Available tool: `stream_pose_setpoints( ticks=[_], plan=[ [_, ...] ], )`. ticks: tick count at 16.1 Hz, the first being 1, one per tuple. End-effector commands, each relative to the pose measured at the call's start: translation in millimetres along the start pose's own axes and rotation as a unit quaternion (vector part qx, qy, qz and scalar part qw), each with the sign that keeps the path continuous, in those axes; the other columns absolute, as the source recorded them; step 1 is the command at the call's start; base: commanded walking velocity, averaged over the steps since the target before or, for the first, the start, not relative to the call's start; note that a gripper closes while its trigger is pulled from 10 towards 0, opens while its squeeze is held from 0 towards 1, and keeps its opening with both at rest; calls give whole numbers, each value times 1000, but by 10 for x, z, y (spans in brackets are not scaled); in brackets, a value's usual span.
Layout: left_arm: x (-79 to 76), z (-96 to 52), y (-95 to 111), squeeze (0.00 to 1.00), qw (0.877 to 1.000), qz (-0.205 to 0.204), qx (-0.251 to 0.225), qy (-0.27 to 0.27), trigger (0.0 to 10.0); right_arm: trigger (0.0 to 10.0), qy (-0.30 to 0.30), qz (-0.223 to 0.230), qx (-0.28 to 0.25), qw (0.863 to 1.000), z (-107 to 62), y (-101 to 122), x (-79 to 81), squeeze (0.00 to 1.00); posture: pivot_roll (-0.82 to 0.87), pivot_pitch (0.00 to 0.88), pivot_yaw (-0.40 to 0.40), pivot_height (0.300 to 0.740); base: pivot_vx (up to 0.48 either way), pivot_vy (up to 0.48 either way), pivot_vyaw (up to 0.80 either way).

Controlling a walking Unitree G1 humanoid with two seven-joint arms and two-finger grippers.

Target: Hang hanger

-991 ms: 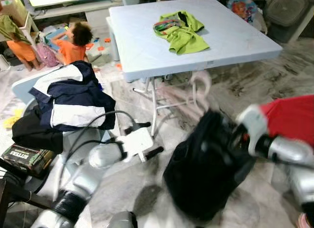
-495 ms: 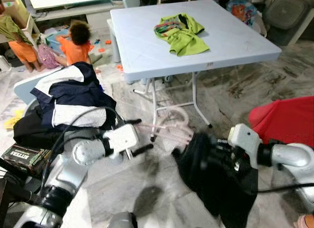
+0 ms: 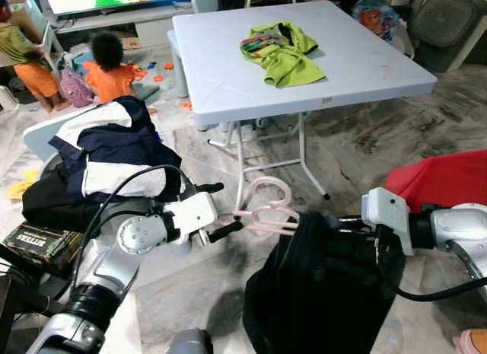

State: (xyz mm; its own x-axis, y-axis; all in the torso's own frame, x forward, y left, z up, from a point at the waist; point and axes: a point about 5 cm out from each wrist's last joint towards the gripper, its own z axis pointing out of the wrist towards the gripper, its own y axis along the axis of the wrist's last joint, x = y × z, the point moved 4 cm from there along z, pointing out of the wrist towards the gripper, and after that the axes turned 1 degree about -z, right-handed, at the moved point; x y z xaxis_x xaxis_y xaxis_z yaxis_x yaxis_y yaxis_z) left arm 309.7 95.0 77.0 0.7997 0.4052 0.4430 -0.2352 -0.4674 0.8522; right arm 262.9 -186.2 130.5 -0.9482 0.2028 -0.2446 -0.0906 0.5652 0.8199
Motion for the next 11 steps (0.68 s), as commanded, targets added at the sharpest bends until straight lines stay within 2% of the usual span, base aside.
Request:
stream_pose_setpoints(
  ticks=[1, 3, 5, 11],
  plan=[
    [18, 23, 22, 0, 1000, -8, -6, -12, 0, 10000, 16, -26, -21, 999, 9, 160, -19, 0, -80, 0, 12, 740, 0, 0, 0],
    [-47, 27, 51, 0, 997, -24, -18, -72, 0, 10000, 41, -48, -6, 998, -21, 140, 1, 0, -83, 0, 14, 740, 0, 0, 0],
    [-72, 10, 47, 0, 993, -59, -16, -97, 0, 10000, 38, -64, 9, 997, -52, 90, -42, 0, -83, 0, 14, 740, 0, 0, 0],
    [-157, -106, 56, 0, 977, -106, -8, -186, 0, 10000, 33, -77, 15, 996, -21, 56, -131, 0, -81, 0, 13, 740, 0, 0, 0]
  ],
)
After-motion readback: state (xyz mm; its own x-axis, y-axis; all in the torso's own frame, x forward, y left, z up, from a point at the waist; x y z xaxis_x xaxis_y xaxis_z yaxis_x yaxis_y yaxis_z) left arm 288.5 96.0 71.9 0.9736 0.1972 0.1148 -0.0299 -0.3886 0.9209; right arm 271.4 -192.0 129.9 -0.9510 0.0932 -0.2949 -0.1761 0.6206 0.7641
